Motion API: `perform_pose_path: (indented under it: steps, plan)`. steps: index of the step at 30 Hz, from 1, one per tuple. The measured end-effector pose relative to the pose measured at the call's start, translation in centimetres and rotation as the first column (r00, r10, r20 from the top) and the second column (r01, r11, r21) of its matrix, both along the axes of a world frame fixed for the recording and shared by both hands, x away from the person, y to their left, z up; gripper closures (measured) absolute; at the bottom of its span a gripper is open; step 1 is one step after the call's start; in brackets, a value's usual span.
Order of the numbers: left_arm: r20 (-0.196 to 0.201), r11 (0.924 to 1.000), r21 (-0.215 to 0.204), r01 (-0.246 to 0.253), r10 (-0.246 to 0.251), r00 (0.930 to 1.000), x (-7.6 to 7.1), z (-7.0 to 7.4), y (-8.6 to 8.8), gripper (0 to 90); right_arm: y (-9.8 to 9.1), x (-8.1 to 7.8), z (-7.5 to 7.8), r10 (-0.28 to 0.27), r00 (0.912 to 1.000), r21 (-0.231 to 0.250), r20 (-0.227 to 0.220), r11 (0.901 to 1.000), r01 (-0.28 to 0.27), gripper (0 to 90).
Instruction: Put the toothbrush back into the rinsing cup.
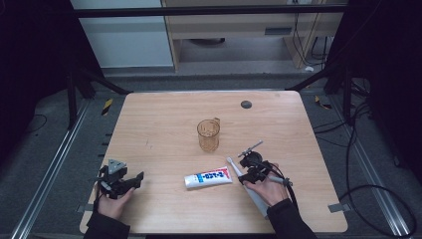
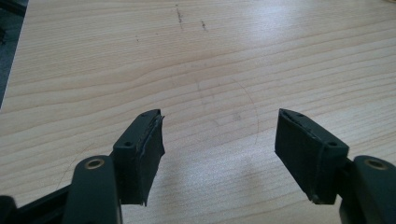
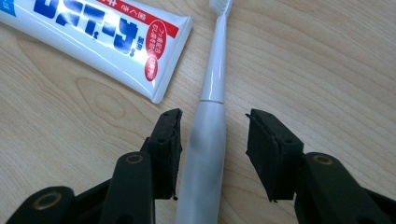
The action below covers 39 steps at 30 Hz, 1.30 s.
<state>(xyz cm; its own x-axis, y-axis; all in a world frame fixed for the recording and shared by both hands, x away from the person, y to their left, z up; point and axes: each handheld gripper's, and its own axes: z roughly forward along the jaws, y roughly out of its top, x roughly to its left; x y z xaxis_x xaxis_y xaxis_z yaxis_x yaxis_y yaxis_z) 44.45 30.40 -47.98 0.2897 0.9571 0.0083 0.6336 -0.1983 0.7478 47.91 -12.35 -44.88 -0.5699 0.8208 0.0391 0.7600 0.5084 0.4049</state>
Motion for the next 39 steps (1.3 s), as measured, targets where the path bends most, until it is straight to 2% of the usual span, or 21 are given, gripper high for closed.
perform_pose_path:
  steps: [20,31,39]
  plan:
    - [-0.004,1.0000,0.002,0.004,-0.004,1.0000,0.0,0.0,0.0,31.7,0.1,0.1,-1.4,-0.006,0.9988,-0.020,-0.048,0.9998,0.005,58.2]
    - [-0.006,1.0000,0.002,0.004,-0.004,1.0000,0.0,-0.1,0.0,31.7,0.3,0.3,-2.1,-0.017,0.9972,-0.031,-0.073,0.9994,0.015,63.0]
    - [-0.008,1.0000,0.003,0.004,-0.004,1.0000,0.1,-0.1,0.0,31.7,0.4,0.2,-2.1,-0.034,0.9972,-0.042,-0.067,0.9986,0.031,66.9]
